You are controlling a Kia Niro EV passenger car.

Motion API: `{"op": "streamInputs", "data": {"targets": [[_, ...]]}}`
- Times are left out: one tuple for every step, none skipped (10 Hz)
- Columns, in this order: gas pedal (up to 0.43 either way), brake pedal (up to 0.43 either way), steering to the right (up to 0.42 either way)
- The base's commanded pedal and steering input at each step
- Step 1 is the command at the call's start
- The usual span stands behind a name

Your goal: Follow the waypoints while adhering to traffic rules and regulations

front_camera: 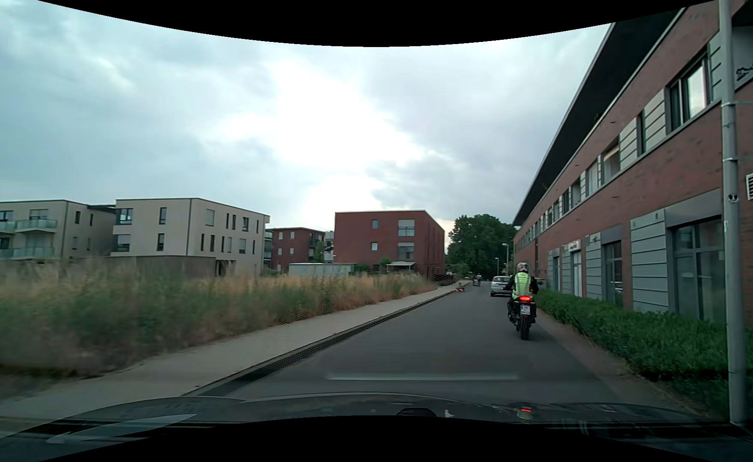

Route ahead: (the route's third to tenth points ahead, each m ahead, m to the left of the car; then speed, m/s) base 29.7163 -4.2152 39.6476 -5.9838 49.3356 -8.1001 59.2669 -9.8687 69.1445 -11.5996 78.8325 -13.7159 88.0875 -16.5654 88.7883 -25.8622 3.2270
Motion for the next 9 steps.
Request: {"op": "streamInputs", "data": {"targets": [[0.000,0.000,0.470],[0.000,0.000,0.430],[0.000,0.000,0.400],[0.000,0.000,0.362],[0.000,0.000,0.331],[0.000,0.012,0.307],[0.000,0.049,0.274],[0.000,0.085,0.248],[0.000,0.128,0.221]]}}
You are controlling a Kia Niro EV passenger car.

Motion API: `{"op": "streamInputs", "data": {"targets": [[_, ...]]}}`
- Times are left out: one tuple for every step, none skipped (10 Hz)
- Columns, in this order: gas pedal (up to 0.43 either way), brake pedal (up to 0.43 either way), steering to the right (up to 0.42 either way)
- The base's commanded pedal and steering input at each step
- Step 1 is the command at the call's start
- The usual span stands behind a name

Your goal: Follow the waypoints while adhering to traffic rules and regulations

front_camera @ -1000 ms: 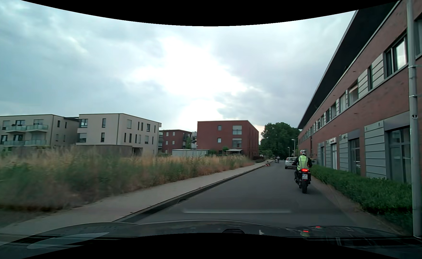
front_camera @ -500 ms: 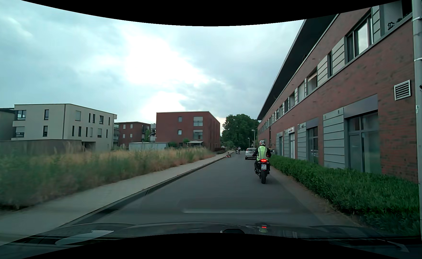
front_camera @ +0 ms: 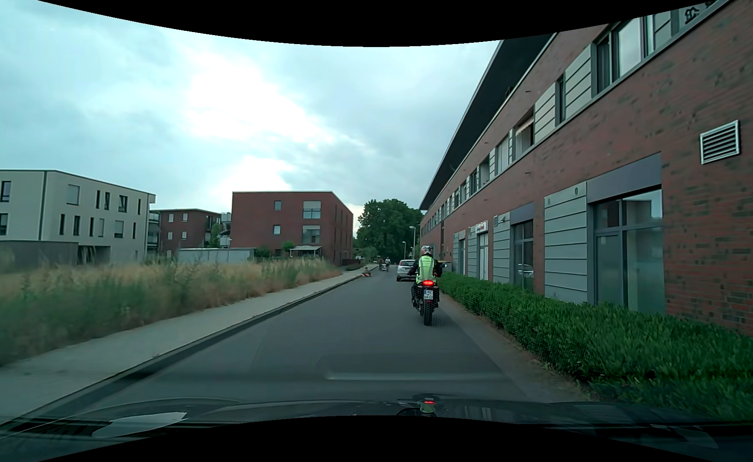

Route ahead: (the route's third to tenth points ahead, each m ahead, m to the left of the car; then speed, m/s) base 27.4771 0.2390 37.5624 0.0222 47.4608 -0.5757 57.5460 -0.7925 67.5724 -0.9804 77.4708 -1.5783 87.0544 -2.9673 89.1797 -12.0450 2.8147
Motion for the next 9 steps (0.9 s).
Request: {"op": "streamInputs", "data": {"targets": [[0.000,0.152,0.197],[0.000,0.177,0.167],[0.000,0.189,0.142],[0.000,0.201,0.108],[0.000,0.201,0.080],[0.000,0.195,0.064],[0.000,0.195,0.047],[0.000,0.189,0.031],[0.000,0.177,0.023]]}}
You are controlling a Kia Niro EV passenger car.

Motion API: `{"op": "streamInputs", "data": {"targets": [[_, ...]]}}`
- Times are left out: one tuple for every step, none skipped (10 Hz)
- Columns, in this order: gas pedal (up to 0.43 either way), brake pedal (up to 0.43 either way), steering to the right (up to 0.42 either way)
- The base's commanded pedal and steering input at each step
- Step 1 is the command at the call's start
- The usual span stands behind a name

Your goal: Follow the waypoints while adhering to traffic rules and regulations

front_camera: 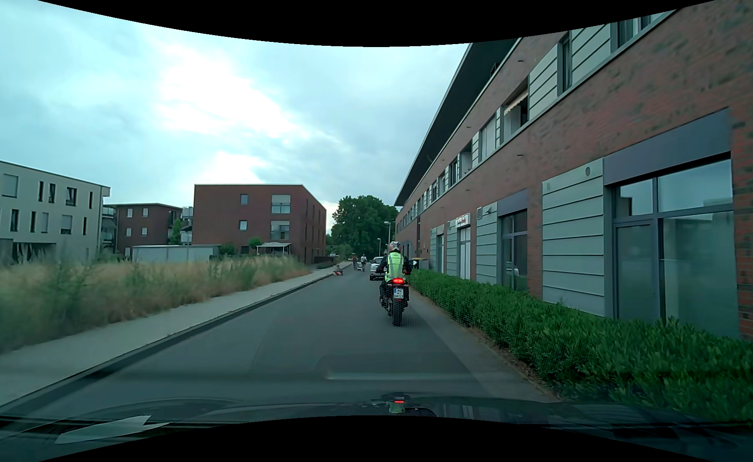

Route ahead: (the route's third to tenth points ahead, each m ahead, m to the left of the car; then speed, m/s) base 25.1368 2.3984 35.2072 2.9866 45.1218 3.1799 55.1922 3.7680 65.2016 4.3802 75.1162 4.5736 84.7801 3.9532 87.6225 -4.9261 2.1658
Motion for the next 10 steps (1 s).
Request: {"op": "streamInputs", "data": {"targets": [[0.000,0.177,0.016],[0.000,0.171,0.010],[0.000,0.165,0.005],[0.000,0.152,0.003],[0.000,0.146,0.001],[0.000,0.152,0.001],[0.000,0.152,0.001],[0.000,0.152,0.001],[0.000,0.146,0.001],[0.000,0.140,0.001]]}}
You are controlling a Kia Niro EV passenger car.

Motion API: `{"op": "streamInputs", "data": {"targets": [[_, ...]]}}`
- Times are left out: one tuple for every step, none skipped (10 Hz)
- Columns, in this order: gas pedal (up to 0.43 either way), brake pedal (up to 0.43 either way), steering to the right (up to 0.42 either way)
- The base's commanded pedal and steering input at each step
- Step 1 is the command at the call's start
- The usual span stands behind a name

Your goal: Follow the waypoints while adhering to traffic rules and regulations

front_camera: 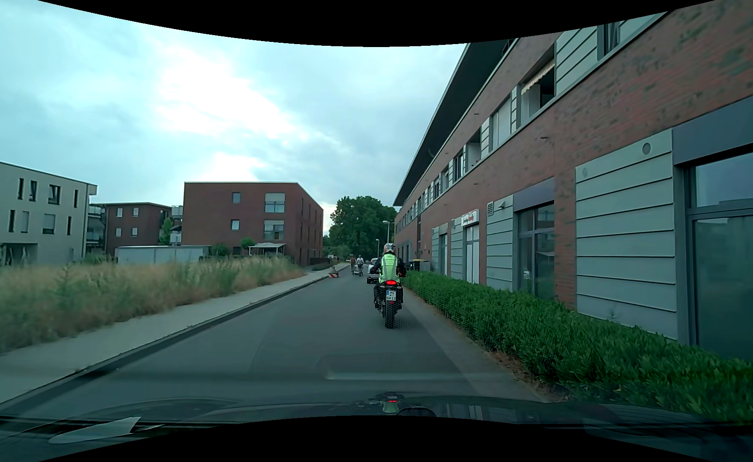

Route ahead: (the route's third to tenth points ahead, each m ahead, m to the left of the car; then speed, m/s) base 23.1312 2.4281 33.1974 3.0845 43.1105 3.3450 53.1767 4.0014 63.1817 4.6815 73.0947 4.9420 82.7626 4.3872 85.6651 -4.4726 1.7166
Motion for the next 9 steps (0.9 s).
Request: {"op": "streamInputs", "data": {"targets": [[0.000,0.110,0.001],[0.000,0.079,0.003],[0.000,0.067,-0.001],[0.000,0.043,-0.005],[0.000,0.030,-0.006],[0.000,0.000,-0.006],[0.000,0.000,-0.006],[0.000,0.000,-0.006],[0.000,0.000,-0.007]]}}
